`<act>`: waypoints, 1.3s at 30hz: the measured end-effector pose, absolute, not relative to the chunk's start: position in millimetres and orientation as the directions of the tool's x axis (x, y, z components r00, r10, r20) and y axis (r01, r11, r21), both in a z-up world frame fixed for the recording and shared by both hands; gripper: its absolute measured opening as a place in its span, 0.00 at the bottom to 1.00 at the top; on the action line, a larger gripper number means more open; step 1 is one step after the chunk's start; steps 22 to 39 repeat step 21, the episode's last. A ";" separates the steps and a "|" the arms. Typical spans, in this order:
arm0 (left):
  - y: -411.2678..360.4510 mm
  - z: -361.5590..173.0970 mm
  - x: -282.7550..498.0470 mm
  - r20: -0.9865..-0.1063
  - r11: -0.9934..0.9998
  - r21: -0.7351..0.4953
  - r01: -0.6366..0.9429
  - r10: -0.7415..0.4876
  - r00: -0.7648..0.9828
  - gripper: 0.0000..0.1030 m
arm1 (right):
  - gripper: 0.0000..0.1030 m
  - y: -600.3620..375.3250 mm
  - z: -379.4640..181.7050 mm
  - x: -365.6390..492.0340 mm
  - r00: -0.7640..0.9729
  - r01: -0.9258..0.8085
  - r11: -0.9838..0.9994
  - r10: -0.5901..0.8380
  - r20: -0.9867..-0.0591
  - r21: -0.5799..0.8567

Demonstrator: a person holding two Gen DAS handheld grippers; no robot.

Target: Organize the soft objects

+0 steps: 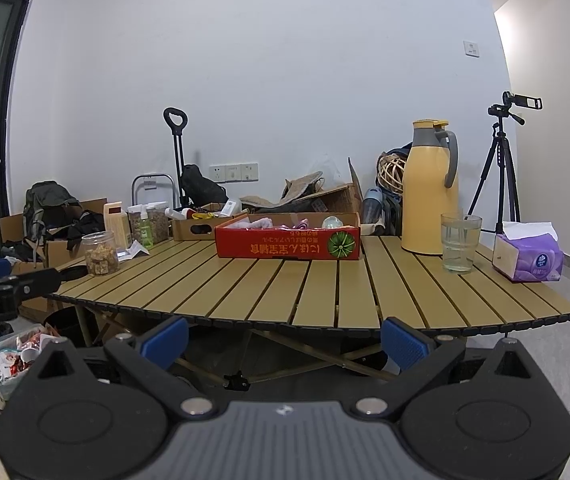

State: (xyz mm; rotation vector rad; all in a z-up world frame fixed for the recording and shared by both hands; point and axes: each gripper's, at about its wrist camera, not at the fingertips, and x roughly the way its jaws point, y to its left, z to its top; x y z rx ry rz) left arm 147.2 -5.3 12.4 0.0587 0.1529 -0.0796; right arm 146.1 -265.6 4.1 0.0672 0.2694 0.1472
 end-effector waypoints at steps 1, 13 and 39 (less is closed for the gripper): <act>-5.6 12.2 147.3 -0.154 0.995 0.053 0.084 -0.075 0.985 1.00 | 1.00 -265.4 4.6 145.9 0.953 -0.137 0.987 0.155 -0.259 0.086; -4.8 14.5 147.0 -0.151 0.995 0.054 0.086 -0.077 0.986 1.00 | 1.00 -266.9 5.4 145.7 0.960 -0.133 0.988 0.148 -0.239 0.080; -4.6 14.2 146.5 -0.148 0.994 0.058 0.092 -0.083 0.986 1.00 | 1.00 -265.7 4.0 147.0 0.960 -0.131 0.989 0.145 -0.242 0.073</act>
